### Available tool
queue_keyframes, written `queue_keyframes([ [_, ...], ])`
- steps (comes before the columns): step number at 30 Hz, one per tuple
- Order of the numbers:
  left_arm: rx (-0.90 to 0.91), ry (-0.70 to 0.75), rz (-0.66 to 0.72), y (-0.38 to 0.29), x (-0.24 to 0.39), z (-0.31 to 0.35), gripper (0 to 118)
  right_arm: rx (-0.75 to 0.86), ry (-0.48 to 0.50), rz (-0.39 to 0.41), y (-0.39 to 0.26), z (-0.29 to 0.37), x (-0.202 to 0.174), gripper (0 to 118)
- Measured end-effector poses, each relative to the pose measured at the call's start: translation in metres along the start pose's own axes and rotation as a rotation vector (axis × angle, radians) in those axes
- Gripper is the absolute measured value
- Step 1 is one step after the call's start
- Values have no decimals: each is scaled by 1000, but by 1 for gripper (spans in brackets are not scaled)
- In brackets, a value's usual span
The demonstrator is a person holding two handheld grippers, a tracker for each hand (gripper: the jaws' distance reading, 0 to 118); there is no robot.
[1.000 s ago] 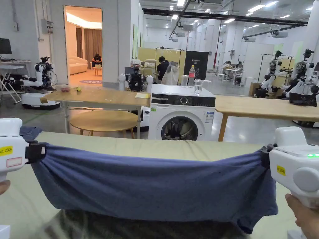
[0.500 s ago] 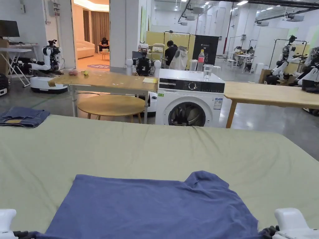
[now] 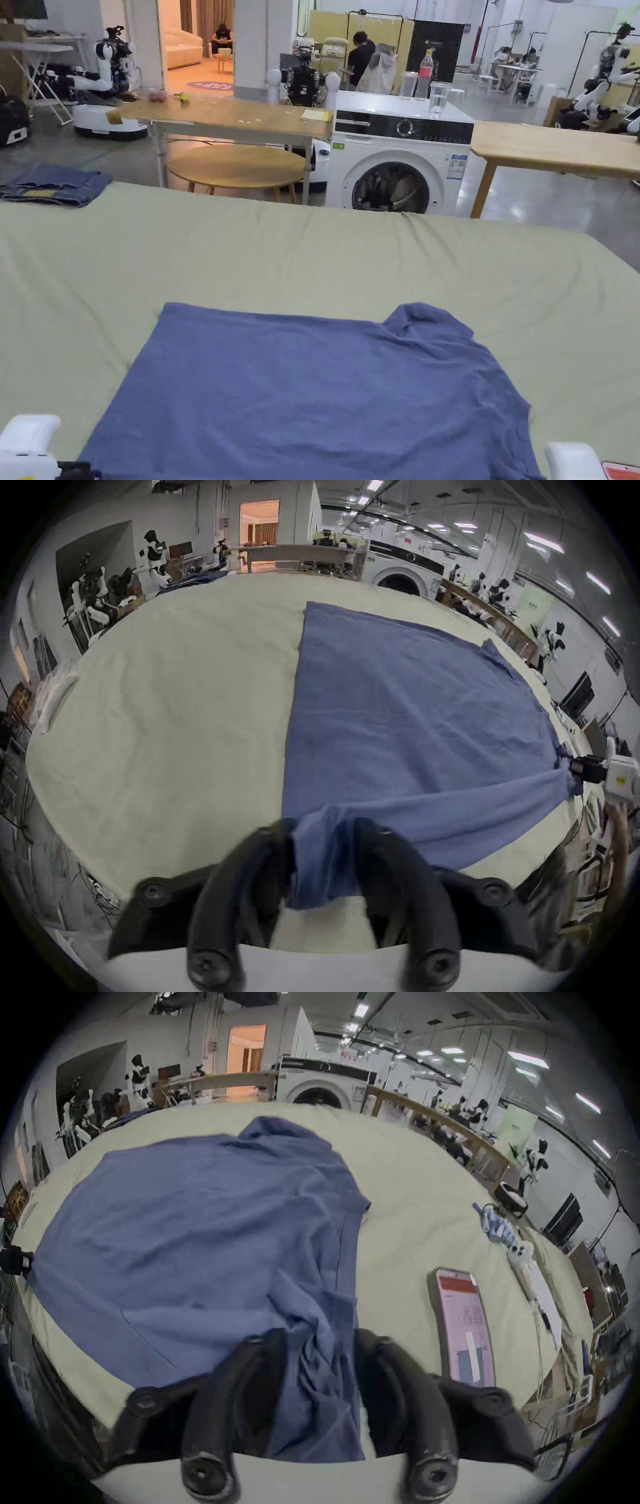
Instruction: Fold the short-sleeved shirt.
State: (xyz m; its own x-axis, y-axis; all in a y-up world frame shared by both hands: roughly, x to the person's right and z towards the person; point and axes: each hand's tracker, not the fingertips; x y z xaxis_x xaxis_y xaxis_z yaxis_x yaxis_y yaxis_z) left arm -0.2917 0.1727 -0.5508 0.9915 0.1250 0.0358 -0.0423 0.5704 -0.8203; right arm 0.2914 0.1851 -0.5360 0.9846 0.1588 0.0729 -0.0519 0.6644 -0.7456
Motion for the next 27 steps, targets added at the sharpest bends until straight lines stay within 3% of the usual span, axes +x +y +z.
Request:
queue_keyframes([
  [5,169,15,-38,22,19,20,46,188,56,-131,24,23,-10,52],
  [9,296,46,-90,30,43,28,46,336,60,-160,32,35,-31,47],
  [10,325,57,-89,31,48,30,46,360,58,-164,33,38,-35,36],
  [11,367,68,-90,30,53,34,43,392,54,-170,34,41,-39,13],
  [12,408,76,-92,28,58,37,35,416,59,-173,34,44,-43,2],
  [14,453,96,-88,26,63,43,20,444,58,-191,33,49,-47,0],
  [15,449,103,-95,24,65,44,20,453,54,-199,32,52,-49,0],
  [16,454,118,-100,23,66,46,4,458,61,-198,31,53,-49,0],
  [17,458,140,-102,21,64,46,0,459,70,-195,30,54,-48,0],
  [22,376,118,-86,11,51,53,0,430,68,-168,28,53,-50,0],
  [27,161,61,-15,8,21,52,0,389,71,-151,21,50,-48,0],
])
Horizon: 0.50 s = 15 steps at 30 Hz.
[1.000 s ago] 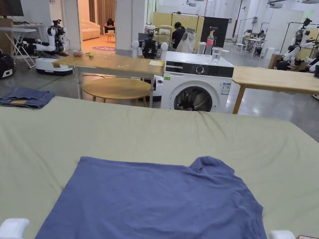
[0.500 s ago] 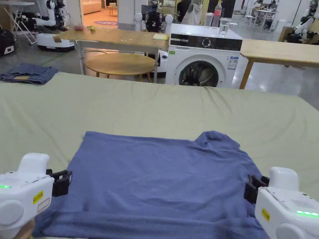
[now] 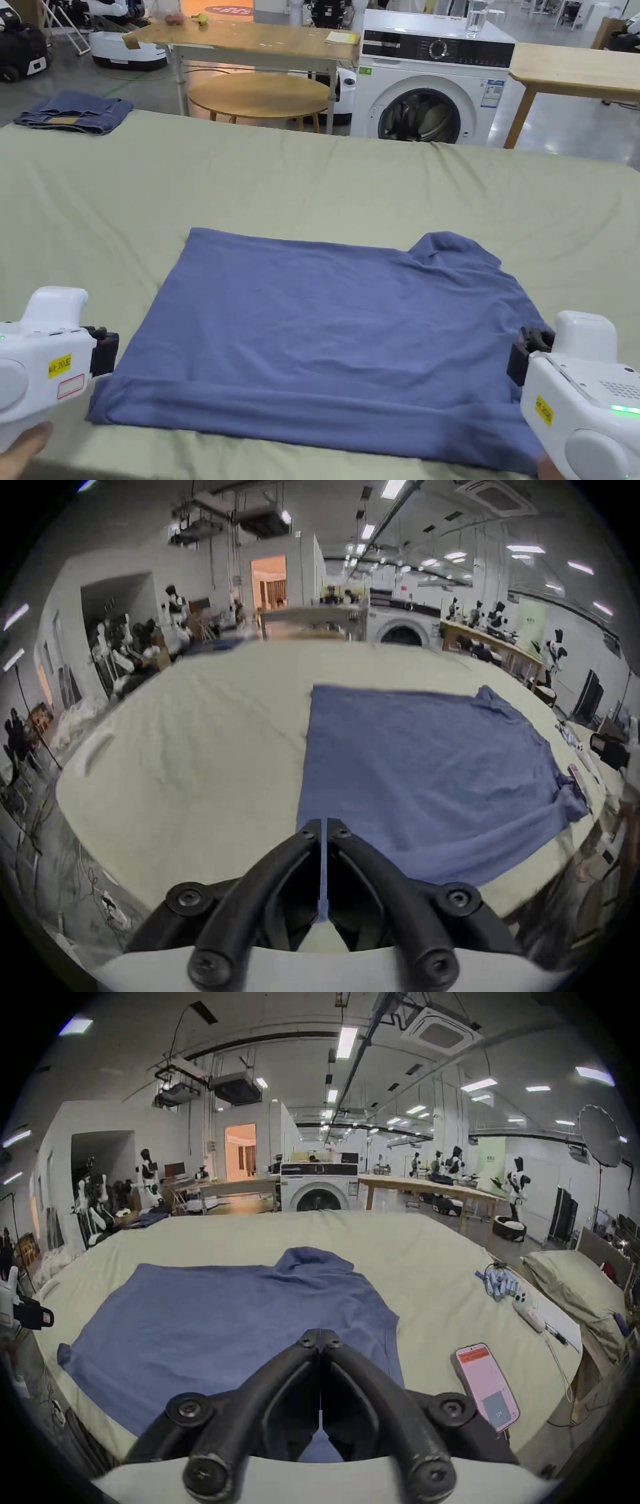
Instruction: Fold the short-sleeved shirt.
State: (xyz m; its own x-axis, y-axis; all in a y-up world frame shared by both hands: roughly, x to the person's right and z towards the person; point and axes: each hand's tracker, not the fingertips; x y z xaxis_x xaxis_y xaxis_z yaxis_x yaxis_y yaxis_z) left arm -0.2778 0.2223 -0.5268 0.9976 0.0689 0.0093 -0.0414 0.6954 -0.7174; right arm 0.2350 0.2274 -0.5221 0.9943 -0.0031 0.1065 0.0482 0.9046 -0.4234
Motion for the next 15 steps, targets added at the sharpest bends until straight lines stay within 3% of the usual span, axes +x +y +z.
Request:
queue_keyframes([
  [2,-63,-11,41,-2,-11,-2,0,-20,0,6,-3,-1,0,0],
  [5,-138,0,26,-7,-20,-8,35,-56,3,31,-9,-3,1,0],
  [8,-214,-1,30,-12,-23,-23,58,-78,-7,62,-15,-4,1,0],
  [13,-333,13,74,-28,-21,-60,60,-113,-17,63,-23,-6,7,0],
  [15,-262,34,61,-29,-13,-54,58,-130,-22,59,-25,-6,13,0],
])
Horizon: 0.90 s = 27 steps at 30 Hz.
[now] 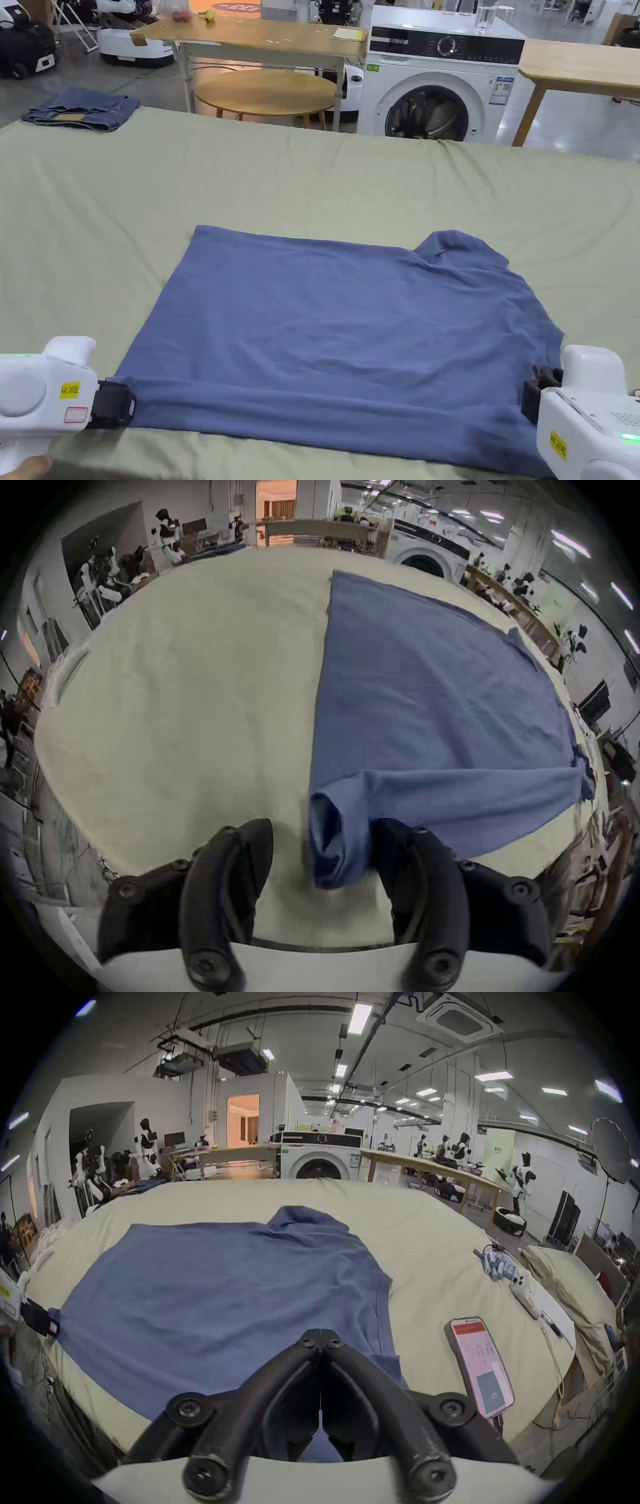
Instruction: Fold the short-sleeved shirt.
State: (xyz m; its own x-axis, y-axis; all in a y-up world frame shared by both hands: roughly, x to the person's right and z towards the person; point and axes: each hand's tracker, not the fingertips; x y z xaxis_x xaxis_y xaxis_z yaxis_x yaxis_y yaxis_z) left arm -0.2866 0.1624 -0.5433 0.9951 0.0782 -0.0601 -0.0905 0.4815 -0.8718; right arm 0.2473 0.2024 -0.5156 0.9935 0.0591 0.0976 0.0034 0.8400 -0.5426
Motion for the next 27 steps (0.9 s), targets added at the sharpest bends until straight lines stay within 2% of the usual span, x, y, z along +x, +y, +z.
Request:
queue_keyframes([
  [2,9,28,-17,0,8,1,50,-17,-3,-5,0,3,7,0],
  [3,18,22,-65,-2,11,5,50,-27,-6,-10,1,4,12,0],
  [4,16,16,-70,-2,13,6,40,-40,-9,-14,3,4,17,0],
  [5,16,8,-64,-1,14,8,23,-66,-16,-21,5,4,23,4],
  [6,15,-16,-53,1,12,8,10,-98,-19,-28,6,4,30,14],
  [7,9,-62,-36,0,12,9,2,-134,-17,-29,6,3,35,28],
  [8,8,-38,-40,-1,12,8,2,-166,-9,-41,6,1,41,44],
  [9,10,-35,-49,-1,13,8,2,-198,-8,-48,4,-1,47,52],
  [10,9,-35,-58,-2,13,8,2,-234,-6,-41,0,-2,50,54],
  [17,23,-43,-39,-5,10,10,2,-465,42,-48,-52,-24,62,53],
  [19,24,-41,-46,-5,10,10,2,-369,33,-39,-55,-18,59,48],
  [20,25,-38,-50,-5,11,10,2,-389,36,-34,-52,-19,58,37],
  [22,27,-33,-62,-5,12,11,2,-388,111,-58,-47,-20,56,4],
  [23,29,-32,-65,-5,12,12,2,-388,140,-72,-47,-21,55,3],
  [24,33,-30,-69,-5,13,13,1,-396,92,-50,-47,-22,52,3],
  [25,47,-33,-70,-5,12,16,1,-393,97,-42,-46,-22,52,3],
  [27,72,-40,-58,-1,11,24,1,-357,106,-74,-39,-16,55,2],
])
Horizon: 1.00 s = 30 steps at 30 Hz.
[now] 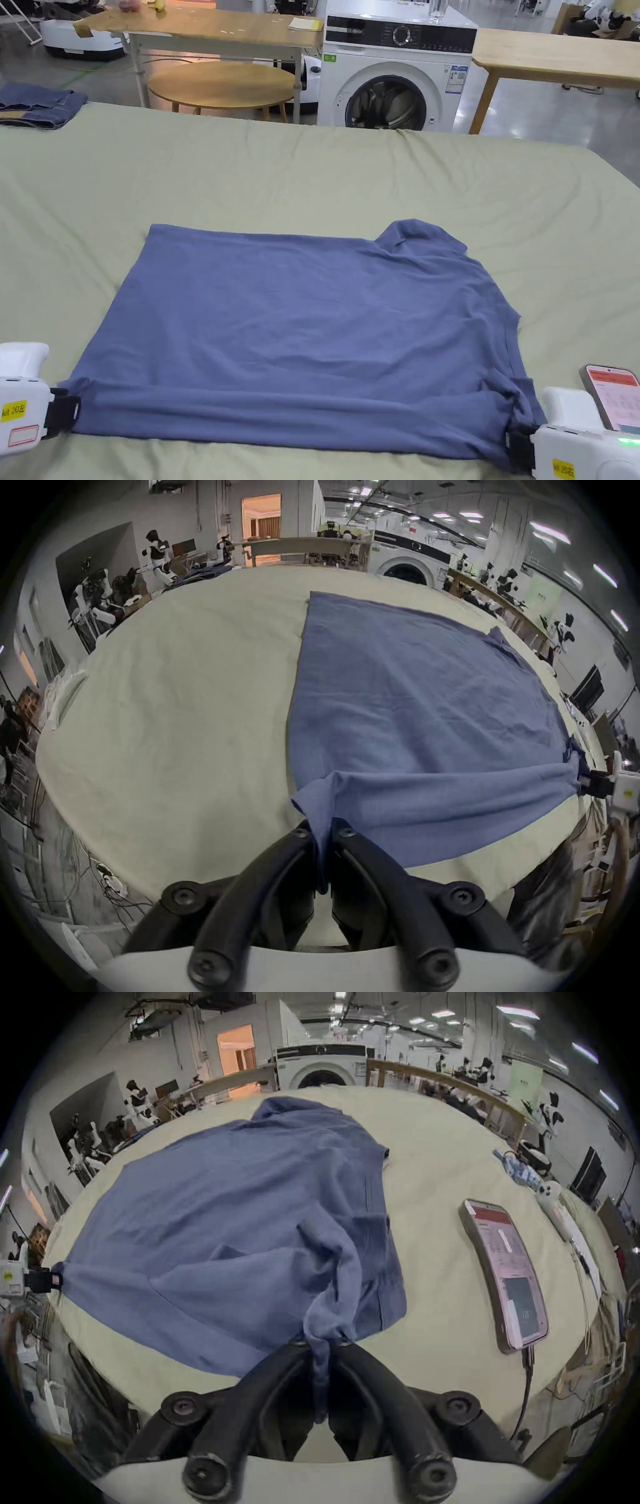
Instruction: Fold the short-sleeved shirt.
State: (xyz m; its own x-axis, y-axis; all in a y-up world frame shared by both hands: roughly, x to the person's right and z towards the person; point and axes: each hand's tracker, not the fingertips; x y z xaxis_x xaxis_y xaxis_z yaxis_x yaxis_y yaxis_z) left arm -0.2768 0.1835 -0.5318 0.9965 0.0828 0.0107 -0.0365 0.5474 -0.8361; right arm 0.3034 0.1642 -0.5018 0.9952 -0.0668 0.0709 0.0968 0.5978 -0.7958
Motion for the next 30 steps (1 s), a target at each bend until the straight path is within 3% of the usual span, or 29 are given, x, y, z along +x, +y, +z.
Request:
queue_keyframes([
  [8,156,-63,29,59,2,28,1,130,61,-54,67,30,0,2],
  [15,190,-58,55,129,-5,5,1,188,45,-58,149,0,-5,2],
  [23,71,-66,114,177,-13,-71,1,81,43,-75,210,-83,-3,3],
  [29,-7,-41,76,182,-7,-106,1,7,23,-56,214,-123,-2,6],
  [30,-10,-38,71,183,-5,-107,7,4,17,-51,213,-124,-3,10],
])
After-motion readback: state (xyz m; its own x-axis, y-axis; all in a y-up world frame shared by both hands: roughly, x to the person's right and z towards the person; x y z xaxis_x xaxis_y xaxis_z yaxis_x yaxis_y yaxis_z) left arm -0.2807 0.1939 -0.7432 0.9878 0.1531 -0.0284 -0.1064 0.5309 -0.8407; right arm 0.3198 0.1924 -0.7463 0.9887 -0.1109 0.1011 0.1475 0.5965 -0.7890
